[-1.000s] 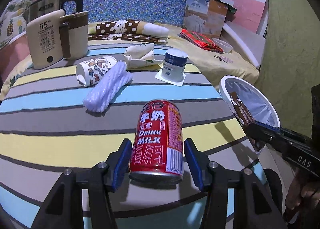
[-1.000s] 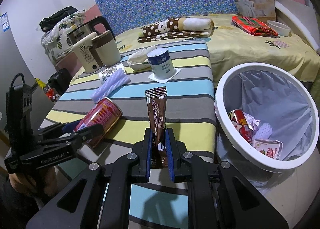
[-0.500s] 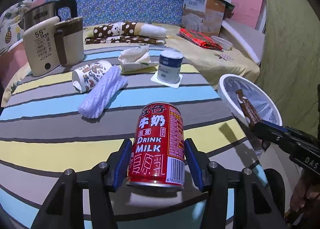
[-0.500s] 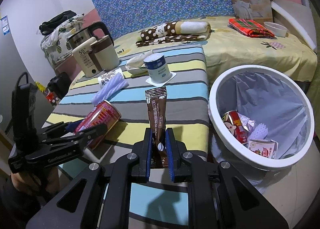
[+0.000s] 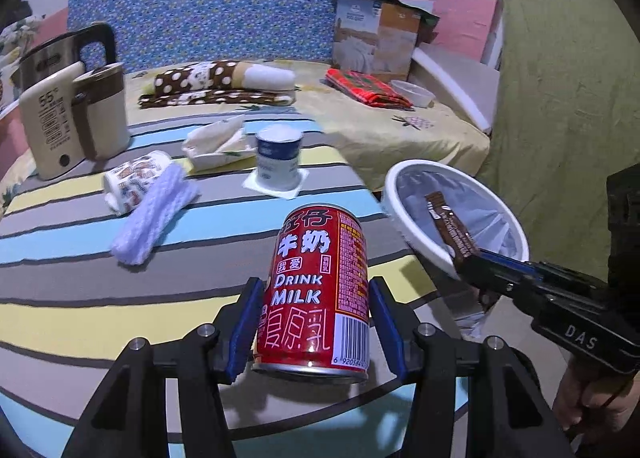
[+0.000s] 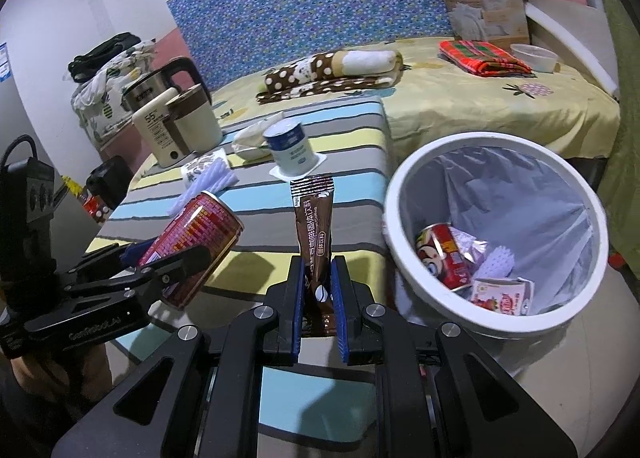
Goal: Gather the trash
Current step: 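Carry the wrapper and Drink Milk can over the bin and open both grippers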
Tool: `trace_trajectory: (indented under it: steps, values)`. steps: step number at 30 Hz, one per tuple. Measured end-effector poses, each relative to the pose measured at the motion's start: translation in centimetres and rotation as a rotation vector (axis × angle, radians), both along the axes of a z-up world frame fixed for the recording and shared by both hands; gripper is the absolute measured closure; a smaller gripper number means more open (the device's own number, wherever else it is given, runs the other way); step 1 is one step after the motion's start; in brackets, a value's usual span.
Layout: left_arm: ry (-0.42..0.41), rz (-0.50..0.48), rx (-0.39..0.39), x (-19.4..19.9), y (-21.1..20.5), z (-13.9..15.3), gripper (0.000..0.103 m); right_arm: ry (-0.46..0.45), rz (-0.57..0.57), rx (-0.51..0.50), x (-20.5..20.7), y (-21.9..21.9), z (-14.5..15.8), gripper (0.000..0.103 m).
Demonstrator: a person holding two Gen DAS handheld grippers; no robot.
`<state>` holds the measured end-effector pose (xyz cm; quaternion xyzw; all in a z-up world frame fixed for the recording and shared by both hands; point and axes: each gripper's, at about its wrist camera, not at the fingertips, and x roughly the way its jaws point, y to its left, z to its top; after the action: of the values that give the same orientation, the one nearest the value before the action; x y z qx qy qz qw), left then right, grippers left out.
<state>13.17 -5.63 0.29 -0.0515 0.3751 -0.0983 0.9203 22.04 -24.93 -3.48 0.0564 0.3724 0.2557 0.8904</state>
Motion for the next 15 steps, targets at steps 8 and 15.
trace_trajectory:
  steps: [8, 15]
  values:
    - [-0.024, -0.075, -0.011, 1.5, -3.6, 0.8, 0.049, -0.013, -0.083, -0.008, 0.5, -3.0, 0.3, 0.087]
    - [-0.035, -0.131, -0.02, 3.0, -6.6, 0.9, 0.049, -0.017, -0.148, -0.016, 1.0, -5.2, 0.2, 0.087]
